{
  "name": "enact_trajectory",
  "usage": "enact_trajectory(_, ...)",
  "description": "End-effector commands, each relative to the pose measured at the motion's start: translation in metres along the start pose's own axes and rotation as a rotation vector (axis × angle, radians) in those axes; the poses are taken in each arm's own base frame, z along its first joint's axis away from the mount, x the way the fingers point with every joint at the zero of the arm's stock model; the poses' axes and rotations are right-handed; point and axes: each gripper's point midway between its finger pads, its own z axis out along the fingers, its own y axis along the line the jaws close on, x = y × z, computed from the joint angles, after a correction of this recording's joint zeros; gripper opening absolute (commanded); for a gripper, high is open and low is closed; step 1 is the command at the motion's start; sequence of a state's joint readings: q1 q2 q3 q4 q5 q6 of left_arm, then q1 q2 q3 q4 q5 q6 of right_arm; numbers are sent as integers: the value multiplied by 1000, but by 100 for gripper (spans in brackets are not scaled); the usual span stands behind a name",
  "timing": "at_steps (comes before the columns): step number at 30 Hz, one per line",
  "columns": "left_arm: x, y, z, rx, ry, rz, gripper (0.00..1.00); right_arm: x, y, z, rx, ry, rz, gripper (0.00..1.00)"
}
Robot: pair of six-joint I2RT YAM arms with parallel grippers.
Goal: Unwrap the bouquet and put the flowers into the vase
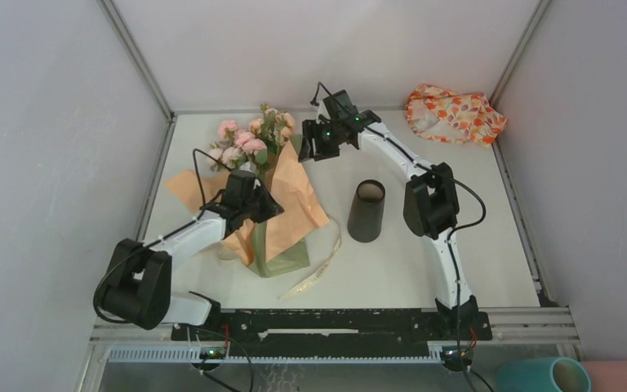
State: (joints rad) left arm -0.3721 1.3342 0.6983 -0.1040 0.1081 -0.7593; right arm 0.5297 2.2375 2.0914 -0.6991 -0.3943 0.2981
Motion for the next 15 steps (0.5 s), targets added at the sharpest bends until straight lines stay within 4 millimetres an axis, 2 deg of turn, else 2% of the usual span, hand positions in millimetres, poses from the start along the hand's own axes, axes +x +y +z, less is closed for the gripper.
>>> enact_trajectory(1, -5, 19, 17, -101, -23, 44, 20, 0, 20, 14, -45, 7, -12, 66)
enact_trajectory(3, 0, 36, 21, -175, -5, 60, 19, 2, 23, 21, -37, 17, -24, 66)
enact_trajectory(7, 15, 51, 29, -212, 32, 50, 18, 9, 17, 35, -3, 36, -29, 67)
enact_trajectory(15, 27, 57, 35, -205, 60, 39, 17, 22, -3, 59, 49, 66, -28, 67)
